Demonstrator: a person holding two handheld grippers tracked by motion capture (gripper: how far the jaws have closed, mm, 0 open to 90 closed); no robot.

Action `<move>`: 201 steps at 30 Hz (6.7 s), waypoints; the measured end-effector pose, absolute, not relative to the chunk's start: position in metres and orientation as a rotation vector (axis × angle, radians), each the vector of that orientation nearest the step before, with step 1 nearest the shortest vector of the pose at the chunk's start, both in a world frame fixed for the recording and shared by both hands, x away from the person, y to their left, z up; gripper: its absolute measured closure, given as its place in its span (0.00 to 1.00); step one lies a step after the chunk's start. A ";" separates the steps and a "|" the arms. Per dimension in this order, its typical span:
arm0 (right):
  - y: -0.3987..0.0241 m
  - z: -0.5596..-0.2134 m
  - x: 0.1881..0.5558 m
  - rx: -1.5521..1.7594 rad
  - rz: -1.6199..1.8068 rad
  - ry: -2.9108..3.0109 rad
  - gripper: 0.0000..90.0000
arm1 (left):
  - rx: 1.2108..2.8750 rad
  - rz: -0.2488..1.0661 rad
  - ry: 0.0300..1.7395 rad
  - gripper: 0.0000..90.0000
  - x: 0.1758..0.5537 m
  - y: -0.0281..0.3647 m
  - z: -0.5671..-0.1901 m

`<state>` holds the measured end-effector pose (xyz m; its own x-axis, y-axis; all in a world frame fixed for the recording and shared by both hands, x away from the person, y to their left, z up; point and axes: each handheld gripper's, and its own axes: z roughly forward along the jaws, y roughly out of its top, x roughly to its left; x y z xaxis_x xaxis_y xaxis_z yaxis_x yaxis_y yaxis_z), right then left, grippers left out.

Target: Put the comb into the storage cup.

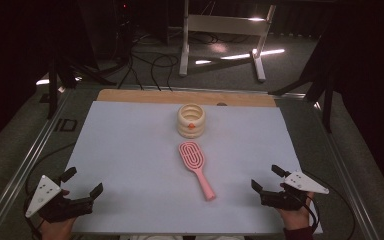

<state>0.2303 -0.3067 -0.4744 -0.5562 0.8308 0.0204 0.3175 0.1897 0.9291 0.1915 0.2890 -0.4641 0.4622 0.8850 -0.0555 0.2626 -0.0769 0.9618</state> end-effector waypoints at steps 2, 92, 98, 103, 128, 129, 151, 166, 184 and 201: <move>-0.307 -0.475 0.230 1.071 1.352 1.974 0.10 | 1.603 0.715 1.027 0.00 0.192 0.290 -0.464; -0.148 -0.432 0.280 0.935 1.283 2.366 0.18 | 1.595 0.830 1.114 0.00 0.193 0.291 -0.469; -0.144 -0.439 0.281 0.948 1.287 2.406 0.31 | 1.594 0.830 1.117 0.00 0.193 0.291 -0.469; -0.140 -0.445 0.282 0.965 1.266 2.436 0.47 | 1.594 0.830 1.118 0.00 0.193 0.291 -0.469; -0.115 -0.486 0.289 0.885 1.010 2.625 1.00 | 1.594 0.827 1.122 0.00 0.193 0.290 -0.471; -0.115 -0.486 0.289 0.885 1.010 2.625 1.00 | 1.596 0.829 1.123 0.00 0.193 0.290 -0.471; -0.127 -0.500 0.295 0.945 0.927 2.651 1.00 | 1.598 0.822 1.122 0.00 0.194 0.289 -0.473; -0.147 -0.498 0.300 0.995 0.910 2.624 1.00 | 1.594 0.797 1.122 0.00 0.194 0.289 -0.474; -0.173 -0.469 0.286 0.949 1.214 2.407 0.90 | 1.601 0.790 1.126 0.00 0.196 0.288 -0.474; -0.258 -0.430 0.262 0.984 1.452 2.050 0.40 | 1.619 0.768 1.102 0.00 0.209 0.288 -0.456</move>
<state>0.2625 -0.2580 -0.4298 -0.6504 0.7581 0.0477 0.2965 0.1955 0.9348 0.2086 0.2884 -0.4560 0.3851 0.9225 -0.0277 0.2940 -0.0942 0.9512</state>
